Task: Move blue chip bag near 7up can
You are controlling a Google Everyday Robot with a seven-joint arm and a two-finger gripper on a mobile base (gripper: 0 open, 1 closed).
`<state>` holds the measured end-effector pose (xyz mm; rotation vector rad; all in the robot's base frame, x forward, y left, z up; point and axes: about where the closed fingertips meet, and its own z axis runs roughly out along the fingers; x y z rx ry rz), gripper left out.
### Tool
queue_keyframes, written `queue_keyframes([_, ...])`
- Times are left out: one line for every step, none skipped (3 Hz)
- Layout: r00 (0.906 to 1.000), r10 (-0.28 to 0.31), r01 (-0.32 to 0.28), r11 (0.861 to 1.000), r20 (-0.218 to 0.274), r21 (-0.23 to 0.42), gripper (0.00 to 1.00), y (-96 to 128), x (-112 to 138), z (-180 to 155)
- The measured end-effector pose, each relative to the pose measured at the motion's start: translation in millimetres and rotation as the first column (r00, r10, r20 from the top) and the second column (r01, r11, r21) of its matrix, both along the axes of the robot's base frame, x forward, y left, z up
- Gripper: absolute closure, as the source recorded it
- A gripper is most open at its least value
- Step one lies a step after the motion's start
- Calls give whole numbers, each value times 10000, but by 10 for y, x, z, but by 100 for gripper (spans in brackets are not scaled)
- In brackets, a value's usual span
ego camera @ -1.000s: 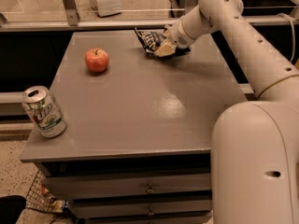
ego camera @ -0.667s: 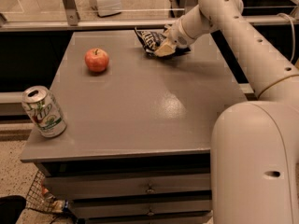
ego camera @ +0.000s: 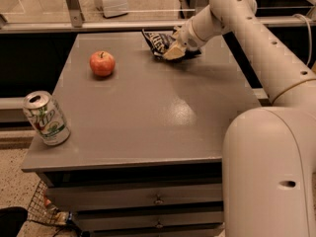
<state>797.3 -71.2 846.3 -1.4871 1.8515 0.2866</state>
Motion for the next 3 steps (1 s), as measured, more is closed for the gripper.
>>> queue_keyframes([10000, 3, -3, 10000, -2, -1, 100, 2, 0, 2])
queue_keyframes([10000, 14, -14, 10000, 6, -30, 100, 26, 8, 6])
queue_keyframes([9991, 48, -31, 9992, 416, -399, 100, 122, -44, 265])
